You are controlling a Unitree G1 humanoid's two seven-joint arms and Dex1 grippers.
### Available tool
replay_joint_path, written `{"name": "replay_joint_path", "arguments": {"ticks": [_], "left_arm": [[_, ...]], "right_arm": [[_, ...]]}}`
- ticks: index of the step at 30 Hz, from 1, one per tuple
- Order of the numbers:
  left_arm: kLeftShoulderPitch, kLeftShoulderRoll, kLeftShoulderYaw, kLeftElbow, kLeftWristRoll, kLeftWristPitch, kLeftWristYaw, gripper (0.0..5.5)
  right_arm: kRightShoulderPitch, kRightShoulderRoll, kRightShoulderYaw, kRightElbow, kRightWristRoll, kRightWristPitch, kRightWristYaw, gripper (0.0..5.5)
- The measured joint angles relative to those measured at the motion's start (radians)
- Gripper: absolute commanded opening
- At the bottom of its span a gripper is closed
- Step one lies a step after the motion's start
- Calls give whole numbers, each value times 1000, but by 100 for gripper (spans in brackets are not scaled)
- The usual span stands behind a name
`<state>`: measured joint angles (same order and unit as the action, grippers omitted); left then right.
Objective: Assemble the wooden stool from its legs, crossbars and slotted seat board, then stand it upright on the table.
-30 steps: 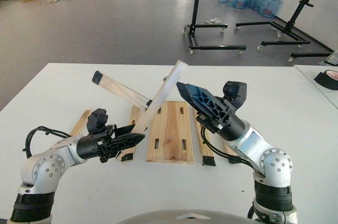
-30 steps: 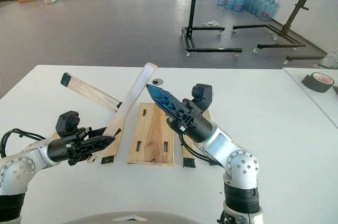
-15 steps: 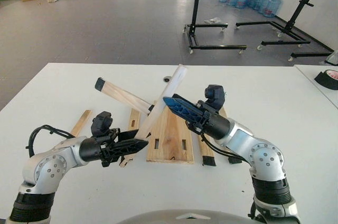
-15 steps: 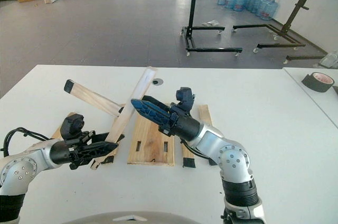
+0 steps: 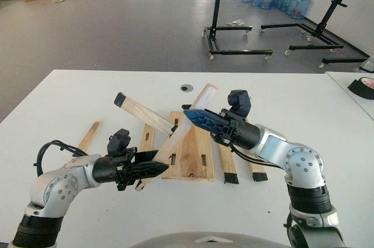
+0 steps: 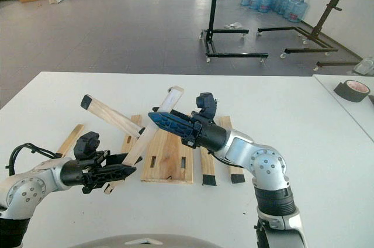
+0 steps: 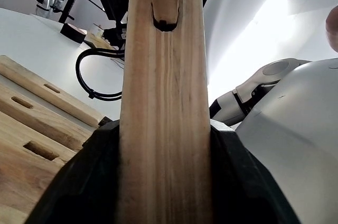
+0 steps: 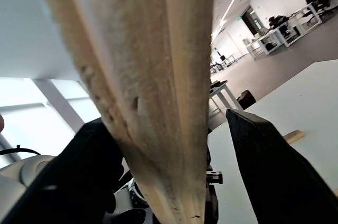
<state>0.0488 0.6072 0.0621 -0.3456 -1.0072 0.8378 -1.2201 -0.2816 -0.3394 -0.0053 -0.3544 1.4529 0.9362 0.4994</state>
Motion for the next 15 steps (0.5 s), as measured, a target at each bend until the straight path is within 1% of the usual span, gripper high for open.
{"name": "replay_joint_path", "arguments": {"ticks": [2, 4, 9, 10, 15], "left_arm": [[3, 0, 0, 0, 0, 0, 4, 203], [9, 0, 0, -1, -2, 0, 8, 203], [11, 0, 0, -5, -4, 0, 12, 203], [11, 0, -1, -6, -4, 0, 12, 203], [13, -1, -2, -6, -8, 0, 18, 203]], "right_arm": [[-15, -1, 0, 2, 8, 6, -4, 329], [-21, -2, -1, 3, 22, 15, -11, 303], [-21, -3, -2, 4, 22, 21, -20, 214], [-21, -2, -3, 6, 22, 21, -22, 206], [-21, -1, -3, 8, 20, 21, -28, 206]]}}
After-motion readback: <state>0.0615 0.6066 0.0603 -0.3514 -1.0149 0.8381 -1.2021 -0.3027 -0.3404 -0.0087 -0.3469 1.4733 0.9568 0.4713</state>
